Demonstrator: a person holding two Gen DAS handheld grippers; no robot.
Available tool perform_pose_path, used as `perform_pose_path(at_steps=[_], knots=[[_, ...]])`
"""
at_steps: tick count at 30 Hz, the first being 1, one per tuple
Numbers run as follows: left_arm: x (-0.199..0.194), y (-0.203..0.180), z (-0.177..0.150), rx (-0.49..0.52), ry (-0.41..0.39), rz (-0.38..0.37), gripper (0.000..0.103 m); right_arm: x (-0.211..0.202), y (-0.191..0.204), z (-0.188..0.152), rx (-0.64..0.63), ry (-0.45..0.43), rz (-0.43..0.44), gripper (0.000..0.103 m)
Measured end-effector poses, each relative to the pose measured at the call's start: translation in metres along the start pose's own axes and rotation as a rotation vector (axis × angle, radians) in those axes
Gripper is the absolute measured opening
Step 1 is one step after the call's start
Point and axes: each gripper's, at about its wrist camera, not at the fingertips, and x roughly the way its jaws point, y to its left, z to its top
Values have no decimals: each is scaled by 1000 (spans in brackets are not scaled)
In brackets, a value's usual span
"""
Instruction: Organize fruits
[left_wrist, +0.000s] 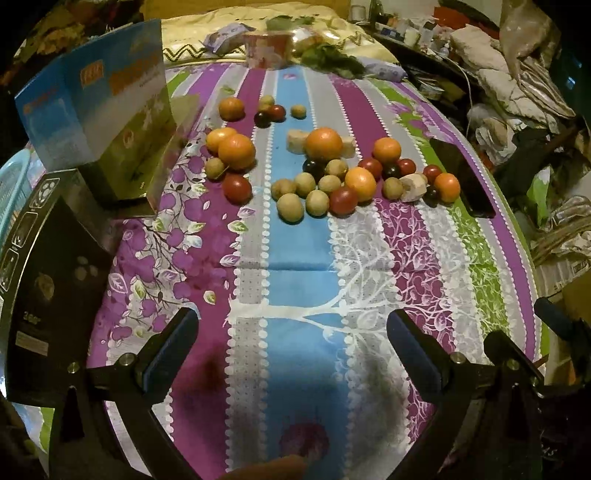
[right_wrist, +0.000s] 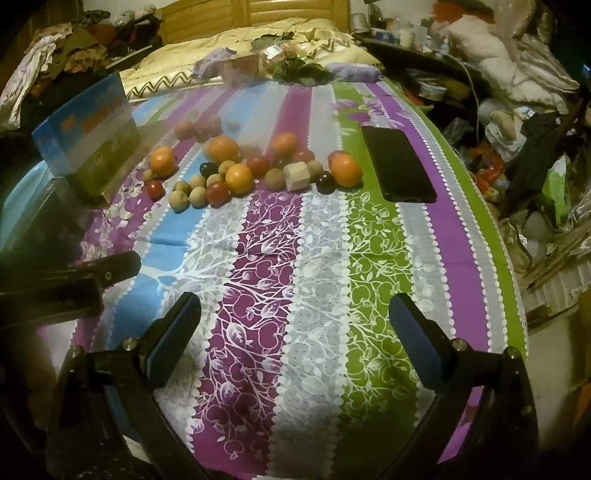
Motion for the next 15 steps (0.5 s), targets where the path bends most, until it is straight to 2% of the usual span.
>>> perform_pose_path(at_steps=[11, 15], knots=[[7, 6, 4, -13, 6, 4, 102, 6, 3, 1, -9, 10, 3, 101], [2, 3, 3, 2, -24, -5, 102, 6, 3, 1, -10, 8, 0, 101]])
